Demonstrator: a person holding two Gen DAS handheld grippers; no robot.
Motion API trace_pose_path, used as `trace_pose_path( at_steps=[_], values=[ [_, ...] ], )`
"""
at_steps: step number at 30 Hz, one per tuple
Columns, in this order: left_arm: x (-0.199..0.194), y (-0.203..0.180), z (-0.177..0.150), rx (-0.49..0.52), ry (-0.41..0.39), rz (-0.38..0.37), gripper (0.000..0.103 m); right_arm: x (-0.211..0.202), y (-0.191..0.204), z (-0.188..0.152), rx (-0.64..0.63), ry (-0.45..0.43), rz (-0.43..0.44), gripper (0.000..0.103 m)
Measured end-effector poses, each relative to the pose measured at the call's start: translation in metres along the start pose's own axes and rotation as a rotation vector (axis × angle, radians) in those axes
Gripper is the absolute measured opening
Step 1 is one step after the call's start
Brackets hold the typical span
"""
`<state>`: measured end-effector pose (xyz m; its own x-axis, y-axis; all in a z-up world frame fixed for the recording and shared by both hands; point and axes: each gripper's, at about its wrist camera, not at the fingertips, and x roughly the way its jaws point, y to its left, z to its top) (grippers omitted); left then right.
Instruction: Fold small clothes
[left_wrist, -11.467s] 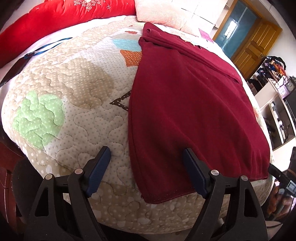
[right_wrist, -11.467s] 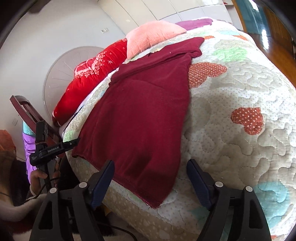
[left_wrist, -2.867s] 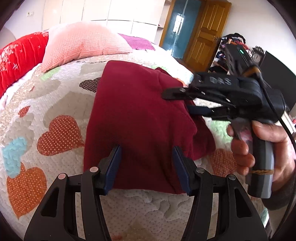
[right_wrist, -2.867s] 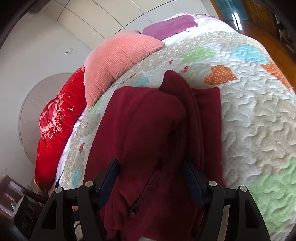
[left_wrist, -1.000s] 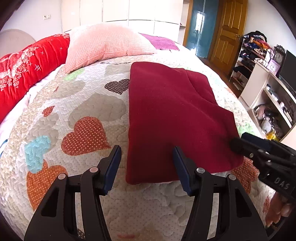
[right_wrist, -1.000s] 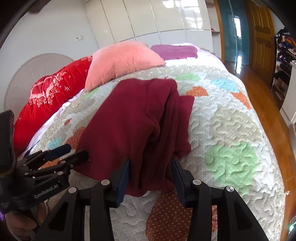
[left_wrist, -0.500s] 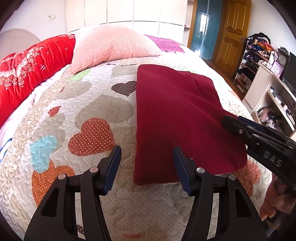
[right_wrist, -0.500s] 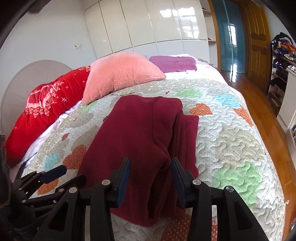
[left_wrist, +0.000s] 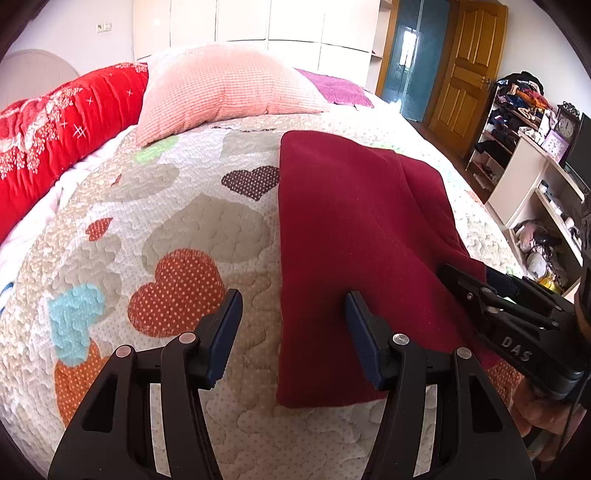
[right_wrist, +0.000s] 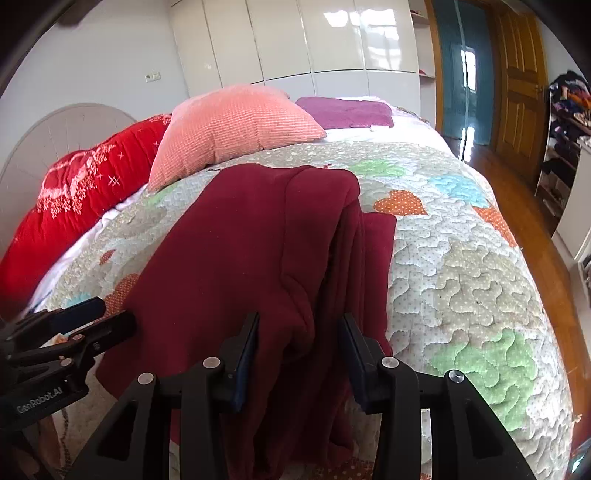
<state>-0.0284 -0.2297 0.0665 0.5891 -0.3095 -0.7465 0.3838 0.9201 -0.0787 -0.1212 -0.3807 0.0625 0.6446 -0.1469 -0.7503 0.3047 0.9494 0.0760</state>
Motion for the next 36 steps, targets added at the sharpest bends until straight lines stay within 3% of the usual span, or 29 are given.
trace_pose_path(
  at_steps=[3,6,10,14,18,19,21,22,26,30,36],
  values=[
    [0.0,0.003,0.002,-0.005,-0.003,-0.01,0.057,-0.01,-0.01,0.003,0.067,-0.037,0.047,0.041],
    [0.001,0.01,0.009,-0.038,-0.006,-0.04,0.058,-0.01,-0.012,0.006,0.064,-0.061,0.028,0.049],
    [0.008,0.013,0.019,-0.057,0.003,-0.054,0.06,-0.003,-0.017,0.014,0.105,-0.05,0.037,0.049],
    [0.011,0.009,0.022,-0.035,-0.001,-0.041,0.06,-0.009,-0.024,0.023,0.171,-0.099,0.088,0.05],
    [0.016,0.006,0.022,-0.041,0.001,-0.042,0.061,0.014,-0.021,0.031,0.136,-0.035,0.019,0.05],
    [0.017,0.005,0.021,-0.044,0.001,-0.041,0.061,0.021,-0.02,0.033,0.124,-0.028,0.016,0.049],
    [0.017,0.003,0.021,-0.042,0.001,-0.039,0.061,0.029,-0.016,0.035,0.093,-0.017,-0.001,0.032],
    [0.017,0.001,0.021,-0.035,0.001,-0.037,0.061,0.027,-0.013,0.036,0.071,-0.019,-0.006,0.028],
    [0.02,-0.004,0.022,-0.011,0.004,-0.039,0.061,0.011,-0.014,0.04,0.008,-0.083,-0.077,0.003],
    [0.027,-0.008,0.021,-0.025,0.019,-0.047,0.061,0.032,-0.031,0.032,0.064,-0.006,-0.079,0.003],
    [0.027,-0.01,0.021,-0.016,0.019,-0.046,0.061,0.0,-0.046,0.03,0.171,-0.052,0.006,0.009]
  ],
)
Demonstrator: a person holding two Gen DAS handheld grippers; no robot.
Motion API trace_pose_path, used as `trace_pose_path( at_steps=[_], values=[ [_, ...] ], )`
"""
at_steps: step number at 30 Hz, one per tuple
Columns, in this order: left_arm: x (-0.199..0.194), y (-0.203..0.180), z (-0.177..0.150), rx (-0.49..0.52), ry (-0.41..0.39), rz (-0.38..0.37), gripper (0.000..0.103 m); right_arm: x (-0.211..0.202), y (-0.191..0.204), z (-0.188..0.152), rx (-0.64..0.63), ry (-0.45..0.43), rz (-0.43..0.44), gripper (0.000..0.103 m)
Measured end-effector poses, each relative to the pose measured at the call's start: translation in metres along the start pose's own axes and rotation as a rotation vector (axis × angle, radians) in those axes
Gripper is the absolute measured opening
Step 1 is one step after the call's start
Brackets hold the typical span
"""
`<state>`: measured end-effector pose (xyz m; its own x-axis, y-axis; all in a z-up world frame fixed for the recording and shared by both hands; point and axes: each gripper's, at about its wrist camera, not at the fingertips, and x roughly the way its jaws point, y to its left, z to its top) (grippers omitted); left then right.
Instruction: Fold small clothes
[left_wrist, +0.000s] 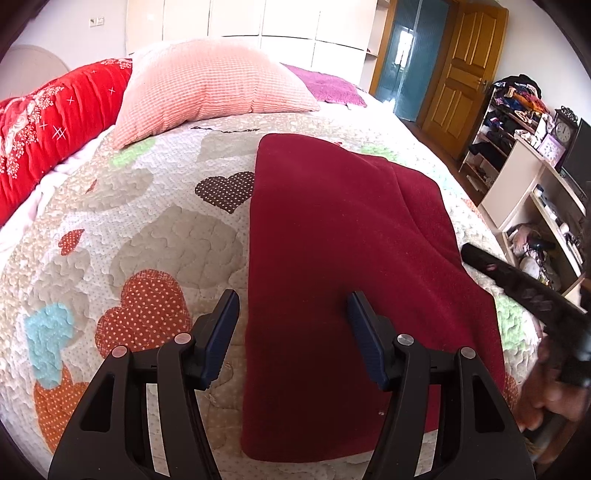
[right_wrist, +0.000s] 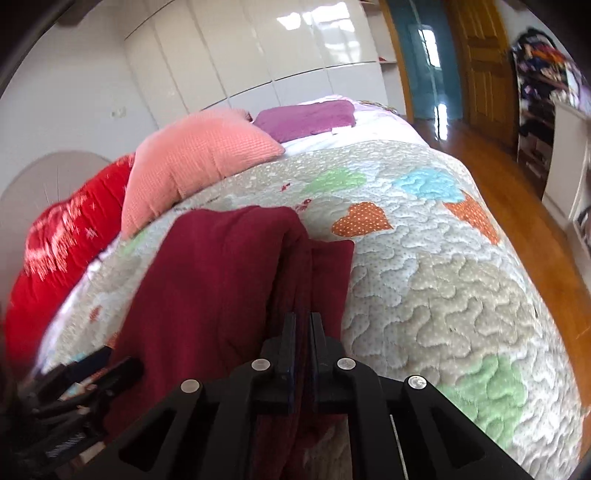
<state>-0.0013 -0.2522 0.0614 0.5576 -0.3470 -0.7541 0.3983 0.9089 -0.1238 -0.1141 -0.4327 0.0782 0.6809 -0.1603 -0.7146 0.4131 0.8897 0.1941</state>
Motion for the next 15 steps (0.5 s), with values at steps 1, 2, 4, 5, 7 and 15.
trace_pose_path(
  at_steps=[1,2,4,5,7,15],
  values=[
    [0.0,0.0,0.0,-0.004,0.002,-0.001,0.061,-0.007,0.003,0.0,-0.006,-0.016,0.01,0.011],
    [0.0,0.001,0.0,-0.007,0.003,-0.002,0.061,-0.012,0.009,-0.001,-0.029,-0.028,0.014,0.02],
    [0.0,0.0,0.0,-0.008,0.003,-0.001,0.061,-0.013,0.02,-0.004,-0.058,-0.021,0.032,0.043],
    [-0.001,0.0,0.0,-0.005,0.004,0.001,0.061,-0.013,0.025,-0.007,-0.062,-0.01,0.053,0.051],
    [-0.003,0.0,0.0,0.0,0.008,-0.003,0.061,-0.01,0.029,-0.01,-0.058,0.005,0.057,0.051],
    [0.001,0.032,0.008,-0.114,0.052,-0.15,0.072,0.02,-0.012,-0.009,0.087,0.065,0.055,0.085]
  ],
)
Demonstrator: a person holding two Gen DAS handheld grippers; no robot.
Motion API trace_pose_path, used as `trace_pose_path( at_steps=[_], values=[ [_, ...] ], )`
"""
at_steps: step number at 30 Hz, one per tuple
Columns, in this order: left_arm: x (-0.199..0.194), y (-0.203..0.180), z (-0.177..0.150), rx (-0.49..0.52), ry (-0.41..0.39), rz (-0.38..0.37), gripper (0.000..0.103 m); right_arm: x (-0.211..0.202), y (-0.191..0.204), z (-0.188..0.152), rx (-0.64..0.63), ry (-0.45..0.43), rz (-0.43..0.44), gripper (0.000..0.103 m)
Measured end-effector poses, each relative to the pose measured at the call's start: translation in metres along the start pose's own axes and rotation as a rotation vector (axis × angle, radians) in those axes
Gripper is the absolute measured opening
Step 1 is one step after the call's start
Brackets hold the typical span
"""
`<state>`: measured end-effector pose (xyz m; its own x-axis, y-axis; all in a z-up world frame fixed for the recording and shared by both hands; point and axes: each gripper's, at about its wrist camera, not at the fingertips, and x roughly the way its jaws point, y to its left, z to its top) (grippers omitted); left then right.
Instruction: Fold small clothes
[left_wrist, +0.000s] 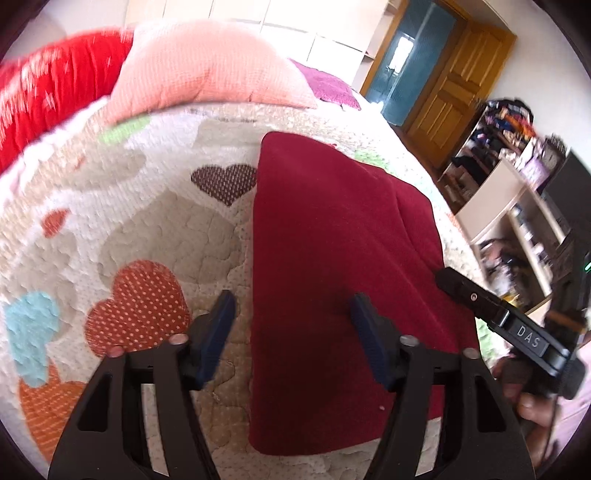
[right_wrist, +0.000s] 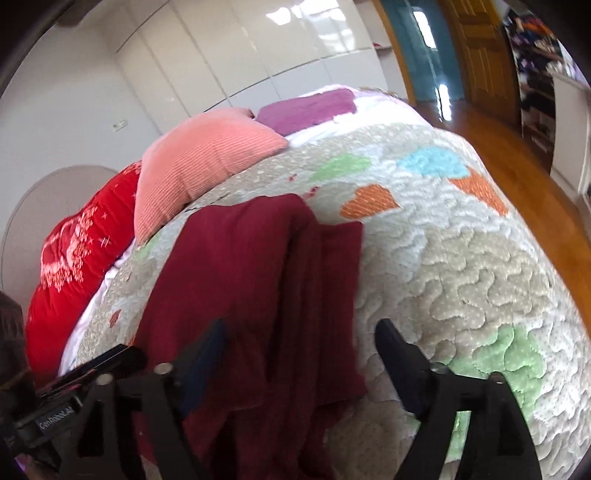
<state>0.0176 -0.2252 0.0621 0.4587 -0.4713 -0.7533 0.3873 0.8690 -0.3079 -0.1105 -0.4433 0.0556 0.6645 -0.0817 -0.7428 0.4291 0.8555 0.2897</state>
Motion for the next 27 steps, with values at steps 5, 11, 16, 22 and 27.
trace_pose_path(
  at_steps=[5,11,16,22,27],
  values=[
    [0.024,0.018,0.003,-0.139,0.037,-0.123,0.078,0.025,-0.011,0.003,0.045,0.055,0.084,0.092],
    [0.051,0.009,0.008,-0.134,0.094,-0.198,0.078,0.036,0.012,0.004,-0.07,0.059,0.121,0.072],
    [0.016,0.001,0.002,-0.068,0.052,-0.187,0.057,0.005,0.031,0.0,-0.101,0.024,0.138,0.05],
    [-0.067,0.012,-0.044,-0.009,0.013,-0.141,0.057,-0.036,0.062,-0.047,-0.076,0.09,0.286,0.049],
    [-0.08,0.038,-0.094,-0.036,0.08,-0.055,0.06,-0.034,0.08,-0.089,-0.191,0.178,0.146,0.062]
  ],
)
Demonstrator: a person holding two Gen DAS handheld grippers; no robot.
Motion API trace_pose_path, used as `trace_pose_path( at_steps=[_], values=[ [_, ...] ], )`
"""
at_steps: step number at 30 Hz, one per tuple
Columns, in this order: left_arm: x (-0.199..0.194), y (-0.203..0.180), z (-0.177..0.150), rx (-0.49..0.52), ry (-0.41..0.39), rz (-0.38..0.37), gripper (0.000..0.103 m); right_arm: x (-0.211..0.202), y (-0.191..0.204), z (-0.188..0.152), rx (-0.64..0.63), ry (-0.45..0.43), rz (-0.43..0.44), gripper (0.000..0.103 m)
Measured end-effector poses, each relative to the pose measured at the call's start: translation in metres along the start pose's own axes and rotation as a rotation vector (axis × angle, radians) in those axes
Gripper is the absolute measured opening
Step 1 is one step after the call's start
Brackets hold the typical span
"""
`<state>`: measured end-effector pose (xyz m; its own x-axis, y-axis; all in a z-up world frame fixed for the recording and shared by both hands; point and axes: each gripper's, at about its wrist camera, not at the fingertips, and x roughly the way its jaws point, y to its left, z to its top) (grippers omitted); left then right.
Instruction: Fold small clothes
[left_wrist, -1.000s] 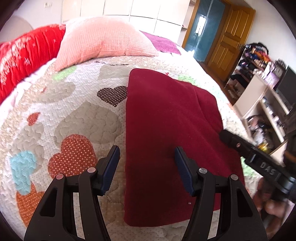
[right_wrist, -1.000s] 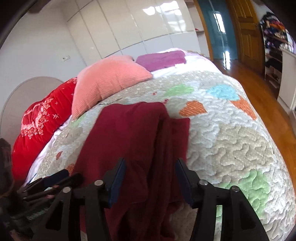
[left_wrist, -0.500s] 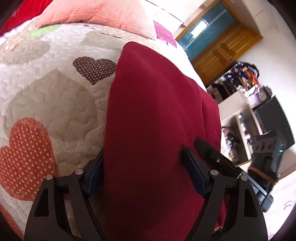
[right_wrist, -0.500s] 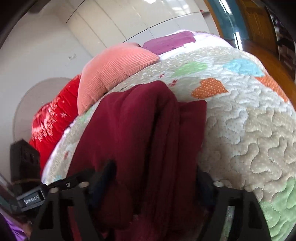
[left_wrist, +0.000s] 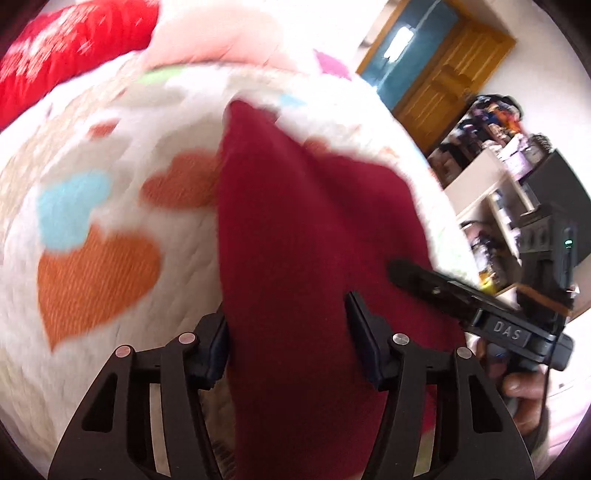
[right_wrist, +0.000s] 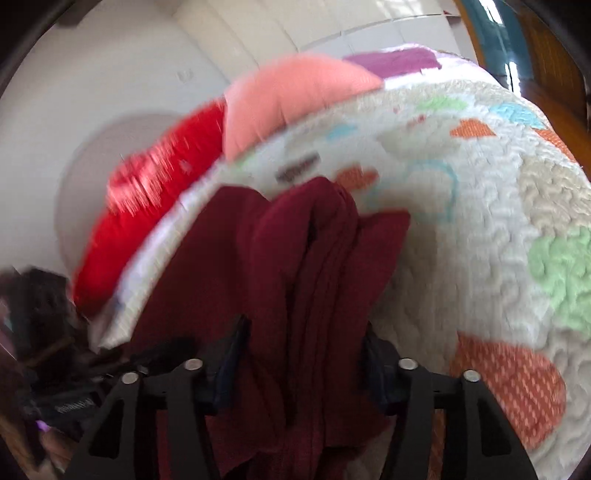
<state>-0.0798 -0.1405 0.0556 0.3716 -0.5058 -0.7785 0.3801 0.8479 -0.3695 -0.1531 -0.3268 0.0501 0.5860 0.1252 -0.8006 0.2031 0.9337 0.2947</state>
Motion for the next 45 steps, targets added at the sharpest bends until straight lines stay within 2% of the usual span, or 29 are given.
trace_pose_path(
  at_steps=[2,4,6,7,9,11,13,14,16,20,23,26,31,35,37,39,45],
  values=[
    [-0.008,0.006,-0.007,-0.037,-0.039,0.001,0.061,-0.021,0.003,-0.003,0.031,-0.051,-0.004,0.062],
    [-0.017,0.004,-0.008,-0.041,-0.064,0.045,0.063,-0.049,0.011,0.0,0.034,-0.139,0.004,0.062],
    [-0.021,0.001,-0.009,-0.035,-0.077,0.077,0.064,-0.062,0.032,0.002,-0.066,-0.165,0.0,0.061],
    [-0.022,-0.001,-0.008,-0.028,-0.079,0.093,0.064,-0.061,0.043,0.003,-0.123,-0.157,-0.005,0.058],
    [-0.022,-0.005,-0.01,-0.007,-0.083,0.123,0.064,-0.05,0.062,0.002,-0.208,-0.131,-0.021,0.043],
    [-0.024,-0.007,-0.013,-0.001,-0.096,0.144,0.064,-0.033,0.064,0.0,-0.224,-0.095,-0.046,0.037],
    [-0.024,-0.008,-0.017,-0.011,-0.104,0.155,0.064,-0.001,0.056,-0.006,-0.244,-0.023,-0.156,0.034],
    [-0.025,-0.008,-0.017,-0.014,-0.108,0.156,0.064,0.007,0.047,-0.012,-0.231,-0.006,-0.166,0.033],
    [-0.026,-0.011,-0.017,-0.004,-0.119,0.17,0.064,0.002,0.043,-0.016,-0.209,-0.043,-0.148,0.032],
    [-0.032,-0.018,-0.019,0.035,-0.171,0.248,0.064,-0.02,0.05,-0.016,-0.211,-0.054,-0.156,0.032],
    [-0.038,-0.021,-0.02,0.042,-0.212,0.272,0.064,-0.045,0.053,-0.023,-0.2,-0.116,-0.147,0.037],
    [-0.039,-0.022,-0.02,0.053,-0.22,0.302,0.064,-0.064,0.063,-0.037,-0.175,-0.191,-0.161,0.053],
    [-0.046,-0.027,-0.028,0.058,-0.236,0.301,0.064,-0.075,0.067,-0.052,-0.176,-0.212,-0.207,0.053],
    [-0.056,-0.033,-0.035,0.079,-0.283,0.338,0.064,-0.08,0.066,-0.059,-0.178,-0.216,-0.219,0.054],
    [-0.061,-0.036,-0.037,0.087,-0.308,0.345,0.064,-0.085,0.065,-0.062,-0.168,-0.231,-0.226,0.058],
    [-0.065,-0.038,-0.039,0.095,-0.331,0.353,0.064,-0.088,0.064,-0.062,-0.163,-0.244,-0.226,0.068],
    [-0.07,-0.043,-0.041,0.113,-0.36,0.374,0.064,-0.091,0.063,-0.064,-0.161,-0.241,-0.22,0.069]
  ],
)
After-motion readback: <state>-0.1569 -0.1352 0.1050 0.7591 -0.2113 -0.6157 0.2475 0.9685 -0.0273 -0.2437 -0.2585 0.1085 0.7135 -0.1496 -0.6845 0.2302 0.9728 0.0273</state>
